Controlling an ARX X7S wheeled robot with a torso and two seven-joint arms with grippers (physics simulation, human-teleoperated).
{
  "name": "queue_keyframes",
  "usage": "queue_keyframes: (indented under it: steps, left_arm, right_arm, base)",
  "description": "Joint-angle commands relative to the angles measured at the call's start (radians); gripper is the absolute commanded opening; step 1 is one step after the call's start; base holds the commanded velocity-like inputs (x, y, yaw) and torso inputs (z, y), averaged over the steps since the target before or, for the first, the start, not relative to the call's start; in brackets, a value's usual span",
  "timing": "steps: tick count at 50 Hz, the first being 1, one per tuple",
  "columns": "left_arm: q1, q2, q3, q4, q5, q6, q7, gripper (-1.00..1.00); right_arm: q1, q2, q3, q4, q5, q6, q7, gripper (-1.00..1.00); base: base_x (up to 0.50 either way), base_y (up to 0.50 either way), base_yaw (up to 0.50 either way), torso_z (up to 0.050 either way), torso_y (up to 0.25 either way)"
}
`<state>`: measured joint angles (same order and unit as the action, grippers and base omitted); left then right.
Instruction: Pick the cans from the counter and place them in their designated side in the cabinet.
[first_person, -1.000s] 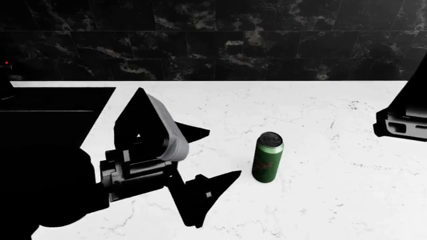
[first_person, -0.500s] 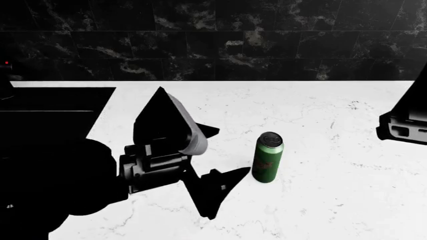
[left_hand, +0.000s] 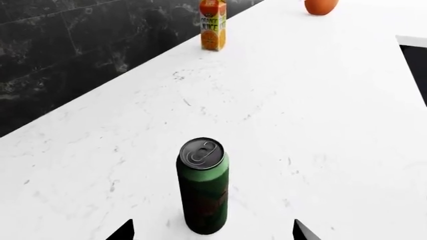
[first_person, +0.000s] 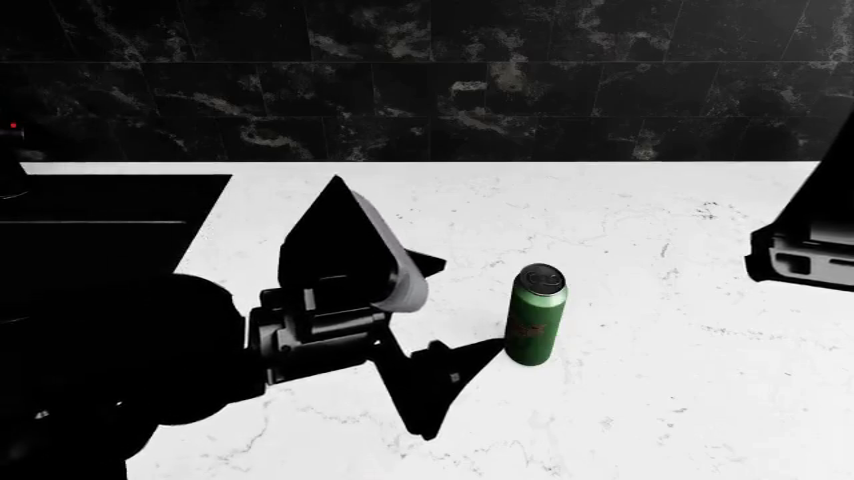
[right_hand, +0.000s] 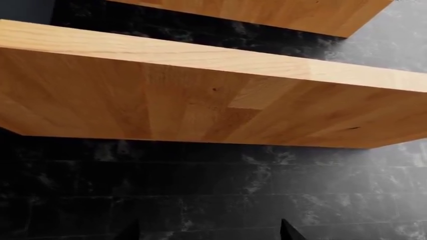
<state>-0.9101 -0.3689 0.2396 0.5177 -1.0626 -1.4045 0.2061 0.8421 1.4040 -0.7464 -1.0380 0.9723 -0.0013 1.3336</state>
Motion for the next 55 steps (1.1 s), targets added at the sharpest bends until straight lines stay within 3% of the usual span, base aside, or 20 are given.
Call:
queue_keyframes:
  steps: [1, 22, 38, 43, 55]
  left_arm:
    - [-0.022, 0.002, 0.003, -0.008, 0.017, -0.059, 0.047, 1.00]
    - [-0.184, 0.003, 0.250, -0.160, 0.135, 0.051, 0.191, 1.00]
    - [-0.184, 0.045, 0.330, -0.278, 0.192, 0.146, 0.245, 1.00]
    - [-0.159, 0.084, 0.419, -0.360, 0.250, 0.224, 0.296, 1.00]
    - [-0.179, 0.102, 0.479, -0.440, 0.296, 0.281, 0.339, 1.00]
  right_arm:
    - [-0.167, -0.016, 0.207, -0.008, 0.021, 0.045, -0.012, 1.00]
    - [-0.088, 0.038, 0.090, -0.002, 0.007, -0.023, 0.012, 1.00]
    - [-0.078, 0.060, 0.058, -0.007, -0.004, -0.040, 0.029, 1.00]
    - [-0.030, 0.064, 0.030, -0.008, 0.015, -0.026, 0.028, 1.00]
    - [0.039, 0.077, -0.047, -0.008, 0.013, -0.039, 0.038, 1.00]
  base:
    - [0.00, 0.00, 0.00, 0.000, 0.000]
    - [0.00, 0.00, 0.00, 0.000, 0.000]
    - [0.00, 0.00, 0.00, 0.000, 0.000]
    - [0.00, 0.00, 0.00, 0.000, 0.000]
    - [0.00, 0.00, 0.00, 0.000, 0.000]
